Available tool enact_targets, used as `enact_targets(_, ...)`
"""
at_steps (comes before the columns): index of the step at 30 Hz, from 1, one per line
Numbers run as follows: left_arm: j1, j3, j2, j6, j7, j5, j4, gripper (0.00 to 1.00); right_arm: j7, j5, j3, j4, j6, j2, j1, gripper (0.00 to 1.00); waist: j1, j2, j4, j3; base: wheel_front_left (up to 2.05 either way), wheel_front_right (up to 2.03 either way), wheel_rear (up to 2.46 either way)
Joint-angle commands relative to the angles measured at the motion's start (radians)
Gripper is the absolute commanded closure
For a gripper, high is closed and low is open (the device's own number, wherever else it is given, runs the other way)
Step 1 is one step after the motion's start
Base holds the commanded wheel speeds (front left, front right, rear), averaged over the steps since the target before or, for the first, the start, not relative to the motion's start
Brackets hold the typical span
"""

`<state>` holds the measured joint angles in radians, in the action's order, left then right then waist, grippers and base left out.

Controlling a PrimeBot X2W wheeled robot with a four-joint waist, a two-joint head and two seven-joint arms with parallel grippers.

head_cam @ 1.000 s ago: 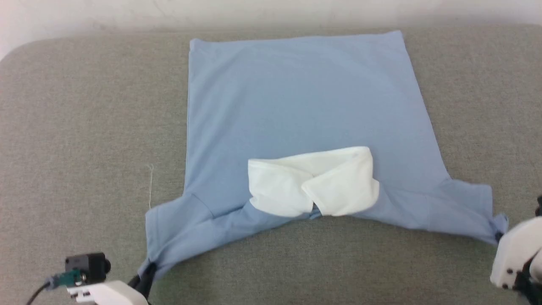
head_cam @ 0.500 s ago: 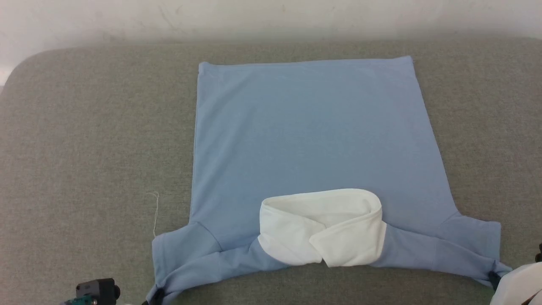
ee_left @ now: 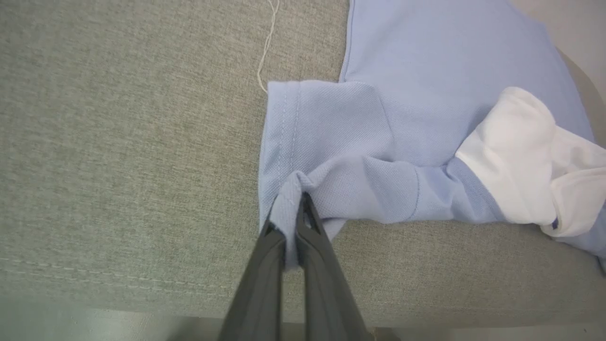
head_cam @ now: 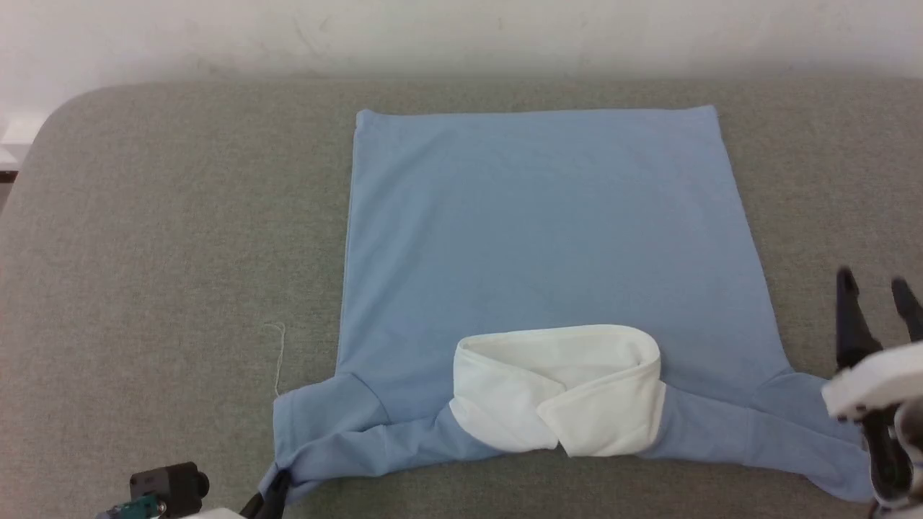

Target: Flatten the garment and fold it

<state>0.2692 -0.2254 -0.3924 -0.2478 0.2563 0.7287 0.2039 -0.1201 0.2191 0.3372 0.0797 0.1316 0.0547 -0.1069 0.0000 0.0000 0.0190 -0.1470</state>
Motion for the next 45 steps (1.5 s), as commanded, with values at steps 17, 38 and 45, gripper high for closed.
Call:
enact_targets(17, -0.142, -0.033, 0.017, 0.027, -0.017, -0.031, 0.089, 1.00, -0.123, -0.013, -0.041, 0.380, -0.001, 0.207, -0.697, 0.00, 0.0000, 0.0000, 0.177, -0.318, 0.00, 0.00, 0.00)
enact_targets(38, -0.276, -0.092, 0.105, 0.108, -0.111, -0.020, -0.023, 1.00, -0.790, -0.357, 0.154, 0.408, -0.001, 0.257, -1.016, 0.35, 0.0000, 0.0000, 0.308, -0.546, 0.00, 0.00, 0.00)
enact_targets(45, -0.278, -0.095, 0.109, 0.119, -0.129, -0.016, -0.056, 1.00, -0.769, -0.360, 0.143, 0.349, -0.001, 0.301, -0.945, 1.00, 0.0000, 0.0000, 0.311, -0.497, 0.00, 0.00, 0.00)
